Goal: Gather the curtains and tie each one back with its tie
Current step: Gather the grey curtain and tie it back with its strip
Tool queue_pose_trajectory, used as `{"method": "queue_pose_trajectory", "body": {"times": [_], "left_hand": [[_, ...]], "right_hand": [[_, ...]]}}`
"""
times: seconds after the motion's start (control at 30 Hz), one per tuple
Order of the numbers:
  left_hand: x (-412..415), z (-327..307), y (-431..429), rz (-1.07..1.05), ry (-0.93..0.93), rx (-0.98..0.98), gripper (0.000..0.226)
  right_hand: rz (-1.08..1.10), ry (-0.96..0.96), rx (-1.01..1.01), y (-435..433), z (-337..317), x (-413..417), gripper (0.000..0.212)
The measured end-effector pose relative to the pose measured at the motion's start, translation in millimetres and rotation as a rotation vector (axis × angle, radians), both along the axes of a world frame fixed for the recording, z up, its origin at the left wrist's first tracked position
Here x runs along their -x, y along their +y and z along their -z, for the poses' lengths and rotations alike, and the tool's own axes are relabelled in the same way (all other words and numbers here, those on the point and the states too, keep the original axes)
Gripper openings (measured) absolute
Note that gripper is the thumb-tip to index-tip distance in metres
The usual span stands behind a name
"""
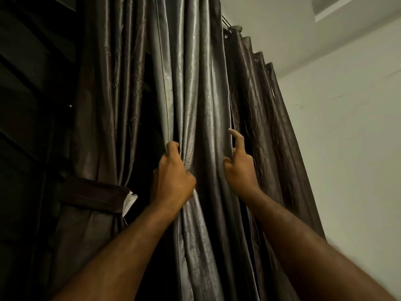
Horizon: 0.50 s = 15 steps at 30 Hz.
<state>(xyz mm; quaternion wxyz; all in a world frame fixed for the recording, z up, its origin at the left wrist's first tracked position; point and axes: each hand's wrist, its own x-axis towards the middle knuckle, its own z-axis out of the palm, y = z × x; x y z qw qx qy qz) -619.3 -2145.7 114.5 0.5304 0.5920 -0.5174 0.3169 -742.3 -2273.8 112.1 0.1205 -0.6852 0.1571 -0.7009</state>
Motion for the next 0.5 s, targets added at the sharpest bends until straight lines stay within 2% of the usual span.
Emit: {"method": "queue_pose_trajectory", "body": {"times": [0.03,0.07,0.1,0.13,0.23,0.3,0.33,0.4,0.5], "left_hand": [[-2,0,1,-0.001,-0.005,-0.002,0.066],[-4,1,2,-0.005,-0.007,-0.007,0.067],[-6,1,3,-0.007,-0.006,-0.011,0.068],[-7,0,3,-0.01,-0.007,-0.01,0.069],[-8,2,3,-0.013,-0.033,0.007,0.075],[-8,3,1,-0.012,-0.071,0.023,0.089],[-8,4,0,-0.024,-0.1,0.026,0.098],[-9,7,-4,-0.069,-0.143,-0.005,0.103],[-7,8,-10,-0.071,-0.135,-0.051,0.092]], "right_hand": [[0.058,-0.007,0.033,0,3,-1,0.072],[0.08,-0.019,0.051,1,4,-3,0.069],[0.055,-0.033,0.037,1,6,-6,0.058],[0.011,-0.042,-0.01,2,6,-9,0.045],[-0.001,0.055,-0.192,3,-1,-21,0.046],[0.083,0.125,-0.2,4,-4,-28,0.032],[0.076,0.121,-0.194,4,-3,-29,0.033],[-0.05,0.047,-0.178,4,0,-28,0.035],[-0.194,-0.08,-0.109,8,3,-18,0.042]]}}
